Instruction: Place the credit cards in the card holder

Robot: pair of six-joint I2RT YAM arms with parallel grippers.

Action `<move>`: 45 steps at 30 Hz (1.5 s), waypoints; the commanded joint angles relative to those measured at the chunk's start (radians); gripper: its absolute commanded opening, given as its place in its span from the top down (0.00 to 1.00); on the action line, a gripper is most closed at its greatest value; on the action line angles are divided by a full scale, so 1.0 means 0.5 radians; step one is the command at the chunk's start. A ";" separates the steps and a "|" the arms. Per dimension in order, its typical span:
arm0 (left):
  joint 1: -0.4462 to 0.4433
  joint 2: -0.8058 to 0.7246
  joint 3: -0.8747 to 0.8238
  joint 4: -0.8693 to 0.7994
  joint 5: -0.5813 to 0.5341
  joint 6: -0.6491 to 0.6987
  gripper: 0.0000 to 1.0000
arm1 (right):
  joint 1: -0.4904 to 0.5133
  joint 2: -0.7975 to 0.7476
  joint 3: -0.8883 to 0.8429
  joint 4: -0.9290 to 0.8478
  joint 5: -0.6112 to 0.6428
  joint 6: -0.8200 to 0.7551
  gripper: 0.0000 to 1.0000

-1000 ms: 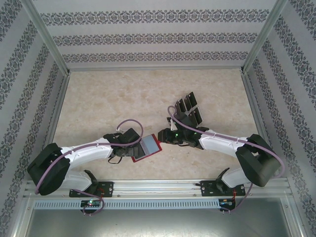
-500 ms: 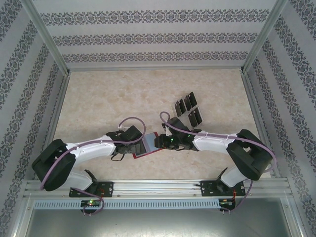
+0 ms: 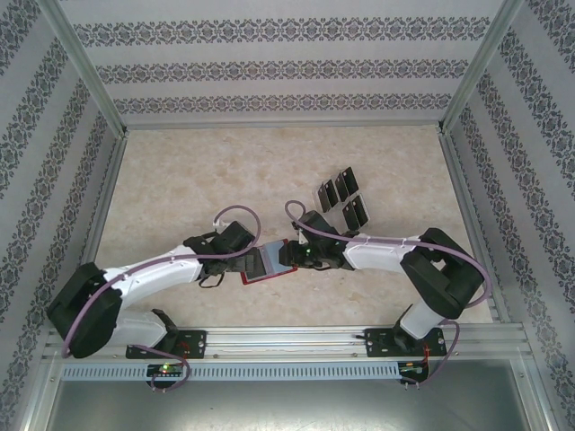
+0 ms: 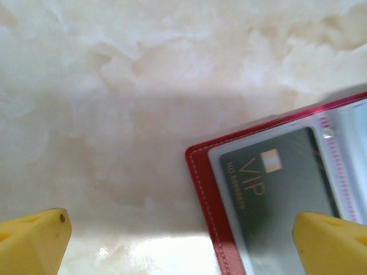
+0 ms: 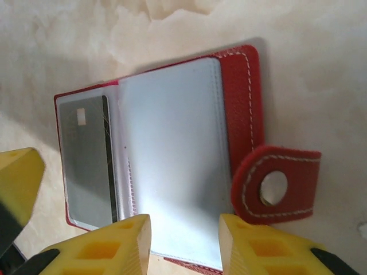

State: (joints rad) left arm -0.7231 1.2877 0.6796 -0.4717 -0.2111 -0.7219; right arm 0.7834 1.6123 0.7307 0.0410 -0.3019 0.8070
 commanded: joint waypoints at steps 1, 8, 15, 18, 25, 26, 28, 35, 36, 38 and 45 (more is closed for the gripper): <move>0.029 -0.090 -0.015 -0.104 -0.018 -0.030 0.00 | 0.016 0.053 0.056 -0.010 0.031 -0.039 0.62; 0.037 -0.129 -0.024 -0.214 -0.088 -0.146 0.00 | 0.018 0.138 0.069 0.013 0.000 -0.037 0.62; 0.038 -0.124 -0.025 -0.210 -0.076 -0.179 0.00 | 0.039 0.155 0.102 0.016 -0.027 -0.037 0.62; 0.038 -0.142 -0.019 -0.202 -0.061 -0.212 0.00 | 0.044 0.189 0.121 0.028 -0.046 -0.035 0.62; 0.040 -0.262 0.006 -0.220 -0.043 -0.299 0.00 | 0.086 0.235 0.179 0.047 -0.076 -0.016 0.62; 0.038 -0.293 0.012 -0.220 -0.038 -0.317 0.00 | 0.092 0.238 0.186 0.047 -0.079 -0.016 0.62; 0.038 -0.354 0.017 -0.215 -0.035 -0.346 0.00 | 0.102 0.244 0.196 0.045 -0.087 -0.008 0.62; 0.038 -0.485 0.037 -0.217 -0.033 -0.408 0.00 | 0.154 0.276 0.258 0.046 -0.111 0.012 0.62; 0.038 -0.487 0.034 -0.216 -0.031 -0.412 0.00 | 0.160 0.278 0.265 0.047 -0.111 0.017 0.62; 0.038 -0.491 0.031 -0.208 -0.024 -0.418 0.00 | 0.176 0.275 0.285 0.041 -0.119 0.023 0.62; 0.036 -0.528 0.008 -0.178 -0.027 -0.460 0.00 | 0.250 0.287 0.373 0.018 -0.129 0.045 0.62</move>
State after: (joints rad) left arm -0.7174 1.0515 0.6777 -0.5468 -0.2184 -0.9222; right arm 0.8886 1.7374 0.8829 0.0555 -0.3504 0.8154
